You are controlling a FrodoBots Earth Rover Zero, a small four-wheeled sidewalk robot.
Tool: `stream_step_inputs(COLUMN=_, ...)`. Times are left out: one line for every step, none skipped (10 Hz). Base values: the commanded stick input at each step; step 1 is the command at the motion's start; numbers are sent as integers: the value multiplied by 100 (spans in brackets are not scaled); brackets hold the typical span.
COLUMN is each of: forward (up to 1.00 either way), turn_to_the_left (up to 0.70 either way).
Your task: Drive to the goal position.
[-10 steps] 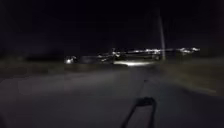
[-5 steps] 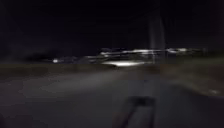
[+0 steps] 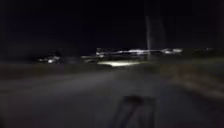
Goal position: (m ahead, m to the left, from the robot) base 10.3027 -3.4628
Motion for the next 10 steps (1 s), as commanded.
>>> stream_step_inputs(forward=70, turn_to_the_left=0)
stream_step_inputs(forward=70, turn_to_the_left=0)
stream_step_inputs(forward=70, turn_to_the_left=0)
stream_step_inputs(forward=70, turn_to_the_left=0)
stream_step_inputs(forward=70, turn_to_the_left=0)
stream_step_inputs(forward=70, turn_to_the_left=0)
stream_step_inputs(forward=70, turn_to_the_left=0)
stream_step_inputs(forward=70, turn_to_the_left=0)
stream_step_inputs(forward=70, turn_to_the_left=0)
stream_step_inputs(forward=70, turn_to_the_left=0)
